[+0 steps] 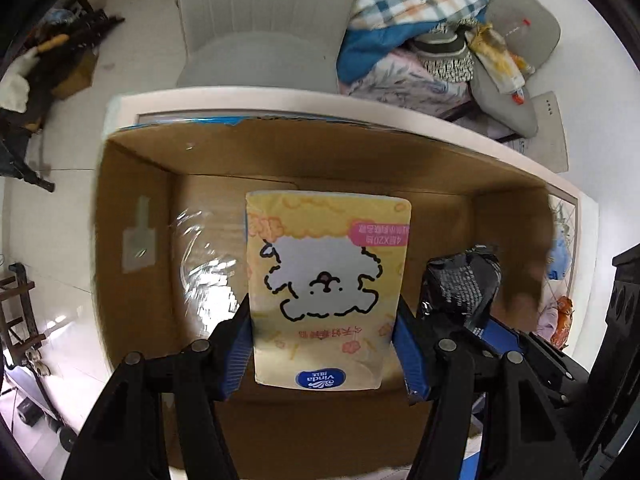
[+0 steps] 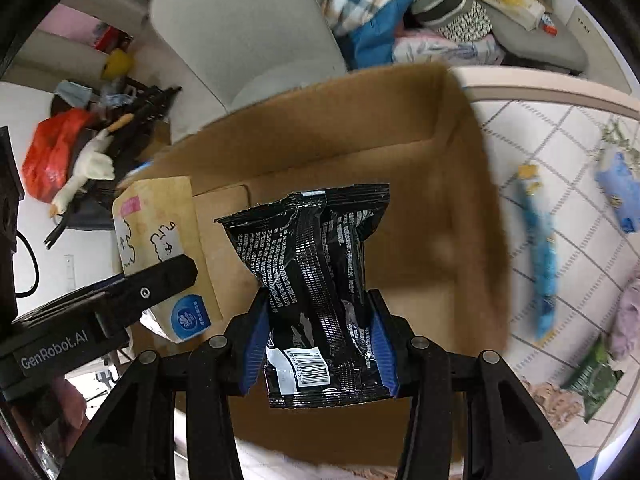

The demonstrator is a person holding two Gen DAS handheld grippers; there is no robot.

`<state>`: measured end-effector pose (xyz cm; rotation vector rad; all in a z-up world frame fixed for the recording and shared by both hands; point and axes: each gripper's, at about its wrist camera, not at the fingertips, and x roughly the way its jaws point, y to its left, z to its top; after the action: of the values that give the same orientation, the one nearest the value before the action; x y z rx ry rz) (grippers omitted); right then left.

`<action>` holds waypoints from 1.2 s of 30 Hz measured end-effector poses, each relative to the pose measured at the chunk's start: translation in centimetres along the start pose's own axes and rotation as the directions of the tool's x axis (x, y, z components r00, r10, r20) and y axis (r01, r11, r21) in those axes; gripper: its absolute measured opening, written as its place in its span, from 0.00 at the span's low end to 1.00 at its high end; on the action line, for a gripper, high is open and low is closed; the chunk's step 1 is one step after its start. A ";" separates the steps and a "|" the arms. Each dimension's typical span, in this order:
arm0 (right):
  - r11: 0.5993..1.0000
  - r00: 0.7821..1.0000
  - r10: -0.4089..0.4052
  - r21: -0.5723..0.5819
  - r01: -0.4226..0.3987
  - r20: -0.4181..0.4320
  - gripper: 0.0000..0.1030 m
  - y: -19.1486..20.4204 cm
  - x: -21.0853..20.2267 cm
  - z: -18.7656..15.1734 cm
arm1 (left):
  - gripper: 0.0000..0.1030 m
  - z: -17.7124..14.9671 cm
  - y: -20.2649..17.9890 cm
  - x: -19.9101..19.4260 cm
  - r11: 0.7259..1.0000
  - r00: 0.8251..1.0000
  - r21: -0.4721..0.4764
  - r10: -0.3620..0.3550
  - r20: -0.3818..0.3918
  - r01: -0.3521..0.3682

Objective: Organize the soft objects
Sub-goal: 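Carry both packs into the cardboard box and open both tools, then lift both tools out of the box back toward the items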

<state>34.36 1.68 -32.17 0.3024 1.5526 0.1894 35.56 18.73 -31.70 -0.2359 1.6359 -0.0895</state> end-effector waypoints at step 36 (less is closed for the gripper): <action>0.959 0.972 -0.228 -0.159 0.233 0.050 1.00 3.3 -1.3 -5.1 | 0.98 -7.4 2.5 -5.6 0.991 0.978 0.003 0.134 0.163 -0.136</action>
<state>29.52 4.81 -29.85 -0.0061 1.5175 0.1274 28.35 21.67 -26.14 -0.1177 1.4841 0.0214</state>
